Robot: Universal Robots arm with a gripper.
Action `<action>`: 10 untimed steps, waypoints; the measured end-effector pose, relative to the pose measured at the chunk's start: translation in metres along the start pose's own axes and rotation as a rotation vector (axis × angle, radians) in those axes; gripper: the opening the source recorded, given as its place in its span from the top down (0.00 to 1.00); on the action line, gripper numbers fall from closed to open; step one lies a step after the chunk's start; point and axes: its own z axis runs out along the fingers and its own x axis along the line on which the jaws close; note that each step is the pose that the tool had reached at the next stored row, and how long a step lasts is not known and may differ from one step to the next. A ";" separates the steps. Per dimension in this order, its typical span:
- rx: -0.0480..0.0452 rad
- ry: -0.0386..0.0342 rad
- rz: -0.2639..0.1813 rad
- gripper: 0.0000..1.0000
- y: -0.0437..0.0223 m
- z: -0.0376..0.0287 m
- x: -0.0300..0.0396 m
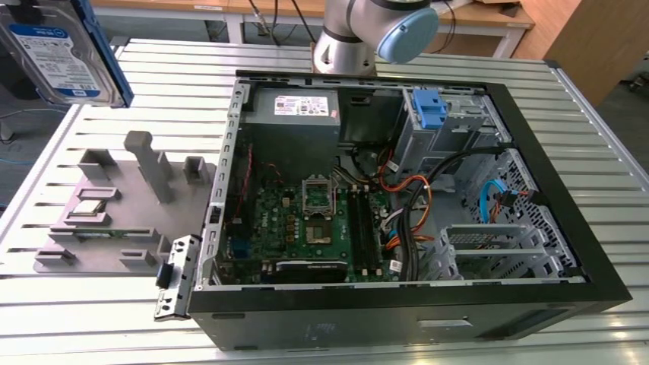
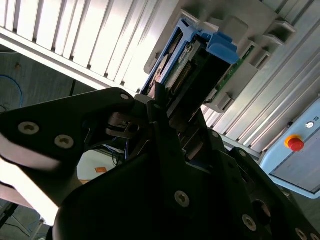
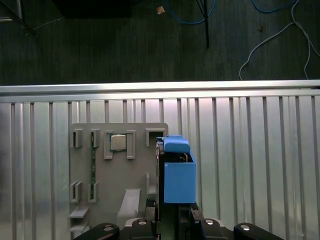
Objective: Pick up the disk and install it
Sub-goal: 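Pick up the disk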
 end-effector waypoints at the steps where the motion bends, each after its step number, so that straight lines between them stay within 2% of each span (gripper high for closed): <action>1: 0.0001 -0.0001 0.000 0.65 0.0000 -0.0002 0.0000; 10: 0.0000 0.0000 0.000 0.65 0.0001 -0.0060 -0.0004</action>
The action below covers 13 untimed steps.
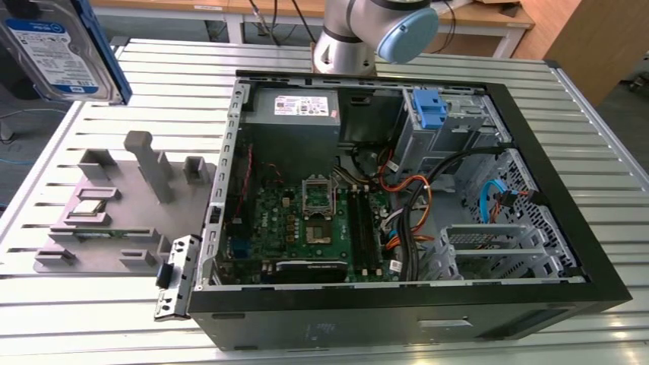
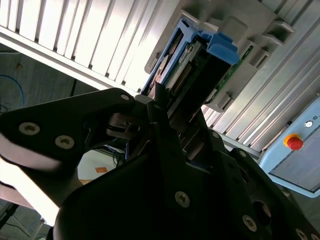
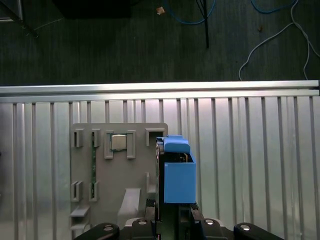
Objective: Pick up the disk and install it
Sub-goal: 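Pick up the disk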
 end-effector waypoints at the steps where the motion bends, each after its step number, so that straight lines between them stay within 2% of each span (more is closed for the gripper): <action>1: 0.0000 0.0000 0.000 0.65 0.0000 -0.0005 0.0000; 13: -0.0001 0.0000 0.000 0.65 0.0001 -0.0038 -0.0003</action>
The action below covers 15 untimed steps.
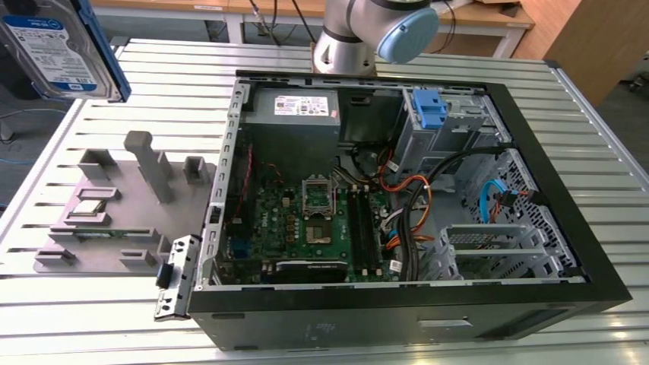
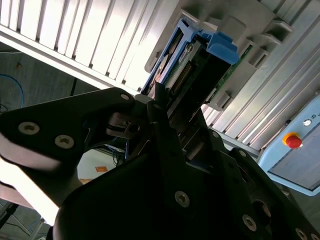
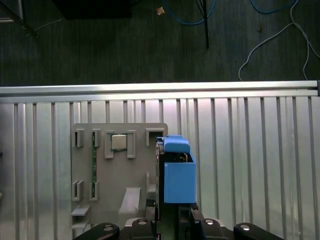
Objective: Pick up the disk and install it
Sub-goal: 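Pick up the disk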
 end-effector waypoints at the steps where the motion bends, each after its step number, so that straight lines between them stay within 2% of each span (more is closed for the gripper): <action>1: 0.0000 0.0000 0.000 0.65 0.0000 -0.0003 0.0000; 15: -0.0001 -0.0016 0.000 0.65 -0.0014 -0.0025 -0.0002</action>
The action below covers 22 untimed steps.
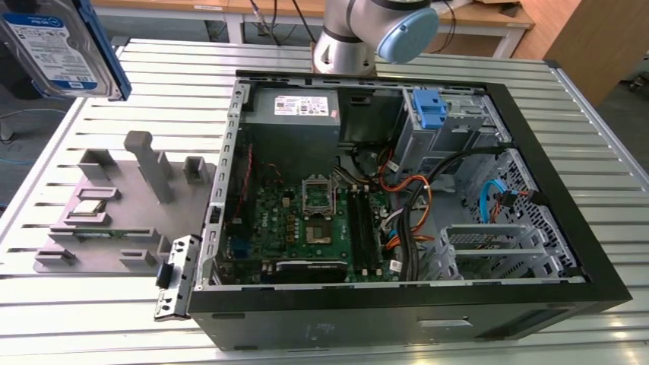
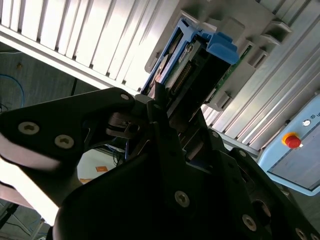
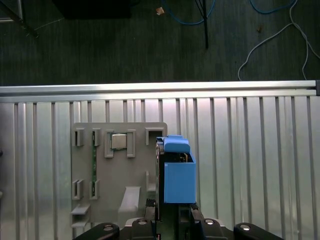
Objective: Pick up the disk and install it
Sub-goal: 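Pick up the disk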
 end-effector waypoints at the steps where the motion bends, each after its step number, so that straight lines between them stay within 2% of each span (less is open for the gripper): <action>1: 0.0000 0.0000 0.000 0.65 0.0000 -0.0008 0.0000; 9: -0.0001 0.0000 0.000 0.65 0.0002 -0.0096 -0.0007; 16: 0.0000 0.0000 0.000 0.65 0.0001 -0.0102 -0.0007; 22: -0.0001 0.0000 0.000 0.65 -0.0052 -0.0103 -0.0010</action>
